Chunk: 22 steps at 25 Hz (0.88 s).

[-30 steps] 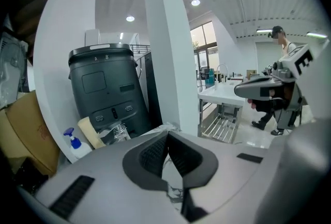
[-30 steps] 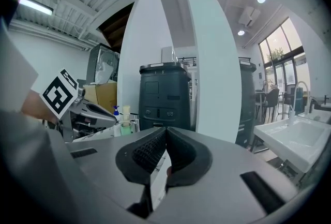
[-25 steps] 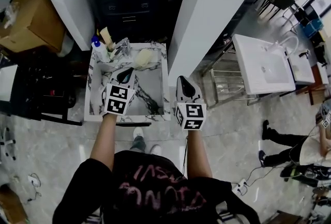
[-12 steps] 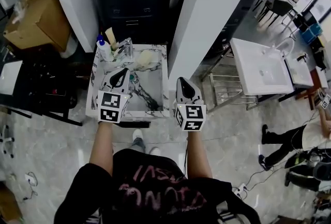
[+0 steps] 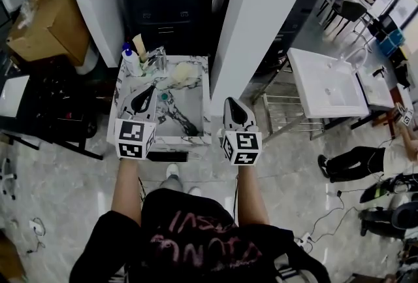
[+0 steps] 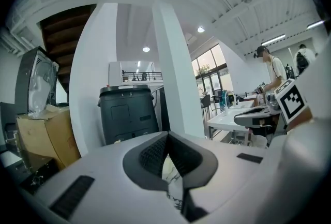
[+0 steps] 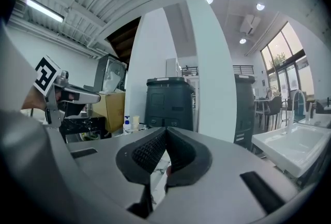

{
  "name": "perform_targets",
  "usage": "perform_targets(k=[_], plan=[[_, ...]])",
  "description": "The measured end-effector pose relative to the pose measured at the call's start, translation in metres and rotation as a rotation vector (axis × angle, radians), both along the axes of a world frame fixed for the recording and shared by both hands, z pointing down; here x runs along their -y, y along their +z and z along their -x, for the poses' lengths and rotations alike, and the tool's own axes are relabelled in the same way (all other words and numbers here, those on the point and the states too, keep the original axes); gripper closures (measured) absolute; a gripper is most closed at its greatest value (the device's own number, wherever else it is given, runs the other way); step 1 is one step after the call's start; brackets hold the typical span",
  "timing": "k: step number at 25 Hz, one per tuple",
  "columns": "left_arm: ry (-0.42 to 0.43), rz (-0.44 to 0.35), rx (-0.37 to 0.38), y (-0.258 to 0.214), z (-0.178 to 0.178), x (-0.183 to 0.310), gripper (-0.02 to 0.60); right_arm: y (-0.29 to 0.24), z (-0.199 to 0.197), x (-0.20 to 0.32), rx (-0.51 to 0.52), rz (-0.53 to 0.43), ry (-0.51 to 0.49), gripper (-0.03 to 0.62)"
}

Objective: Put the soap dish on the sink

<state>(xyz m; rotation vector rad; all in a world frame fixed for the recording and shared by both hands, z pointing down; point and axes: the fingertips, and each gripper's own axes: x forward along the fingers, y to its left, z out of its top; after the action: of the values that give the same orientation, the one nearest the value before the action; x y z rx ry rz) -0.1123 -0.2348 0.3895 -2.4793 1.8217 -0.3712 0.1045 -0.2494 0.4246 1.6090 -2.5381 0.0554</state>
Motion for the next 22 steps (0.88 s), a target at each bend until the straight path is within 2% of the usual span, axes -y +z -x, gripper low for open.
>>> perform_targets(k=[8, 22], plan=[[-0.02, -0.024, 0.0, -0.005, 0.006, -0.014, 0.568, -0.004, 0.005, -0.009, -0.022, -0.02, -0.027, 0.583], [-0.027, -0.012, -0.047, -0.007, 0.005, -0.024, 0.566, -0.007, 0.003, -0.017, -0.013, -0.023, -0.033, 0.583]])
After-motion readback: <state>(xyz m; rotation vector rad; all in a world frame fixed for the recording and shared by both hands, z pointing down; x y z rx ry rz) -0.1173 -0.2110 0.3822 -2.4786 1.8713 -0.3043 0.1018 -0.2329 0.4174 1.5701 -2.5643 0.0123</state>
